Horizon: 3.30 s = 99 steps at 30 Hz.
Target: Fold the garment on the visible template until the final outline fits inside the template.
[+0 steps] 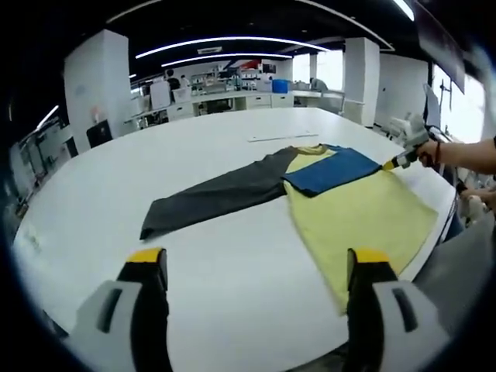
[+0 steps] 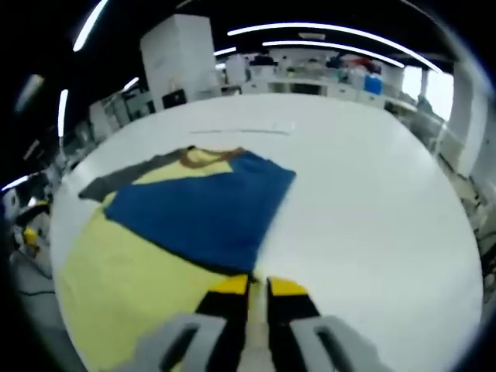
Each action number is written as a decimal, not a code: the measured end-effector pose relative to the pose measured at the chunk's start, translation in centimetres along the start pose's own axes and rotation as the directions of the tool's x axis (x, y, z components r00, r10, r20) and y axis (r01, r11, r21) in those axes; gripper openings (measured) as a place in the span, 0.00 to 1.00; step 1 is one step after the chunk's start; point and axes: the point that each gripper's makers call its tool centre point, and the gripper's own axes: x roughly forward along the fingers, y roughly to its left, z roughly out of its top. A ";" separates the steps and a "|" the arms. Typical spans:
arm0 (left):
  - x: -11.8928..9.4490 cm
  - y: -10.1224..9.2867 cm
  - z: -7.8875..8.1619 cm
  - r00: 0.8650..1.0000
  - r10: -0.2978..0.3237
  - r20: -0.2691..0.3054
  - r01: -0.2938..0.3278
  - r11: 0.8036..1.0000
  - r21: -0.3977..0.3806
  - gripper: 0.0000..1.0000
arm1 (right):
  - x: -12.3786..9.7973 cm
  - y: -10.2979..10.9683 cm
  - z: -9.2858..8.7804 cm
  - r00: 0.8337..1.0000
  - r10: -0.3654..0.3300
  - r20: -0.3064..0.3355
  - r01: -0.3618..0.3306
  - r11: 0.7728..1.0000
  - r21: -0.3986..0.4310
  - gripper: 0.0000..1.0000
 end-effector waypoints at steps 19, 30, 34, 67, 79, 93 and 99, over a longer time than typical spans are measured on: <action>2.9 7.1 2.4 0.996 0.083 0.023 -0.082 0.996 -0.026 0.92 | -5.5 6.5 4.2 0.961 0.248 0.124 -0.243 0.968 -0.058 0.92; 5.2 11.6 3.1 0.990 0.133 0.043 -0.131 0.991 -0.040 0.88 | -8.4 8.3 2.9 0.942 0.307 0.132 -0.287 0.946 -0.149 0.99; 6.2 12.9 3.1 0.989 0.143 0.039 -0.141 0.988 -0.057 0.85 | -9.5 8.8 2.1 0.945 0.299 0.132 -0.269 0.940 -0.209 0.99; 10.8 18.5 -2.5 0.965 0.241 -0.102 -0.256 0.951 -0.175 0.21 | -12.4 8.5 -1.1 0.962 0.247 0.113 -0.215 0.946 -0.242 0.96; 10.7 19.5 -2.2 0.953 0.282 -0.113 -0.300 0.928 -0.221 0.02 | -12.7 8.7 -1.4 0.966 0.236 0.106 -0.203 0.945 -0.254 0.96; 10.5 18.0 -0.4 0.961 0.263 -0.086 -0.275 0.944 -0.184 0.01 | -12.6 9.0 -1.8 0.963 0.244 0.111 -0.212 0.947 -0.242 0.97; 10.4 16.4 2.1 0.971 0.236 -0.027 -0.237 0.957 -0.169 0.01 | -12.6 9.0 -1.8 0.960 0.253 0.117 -0.220 0.946 -0.239 0.97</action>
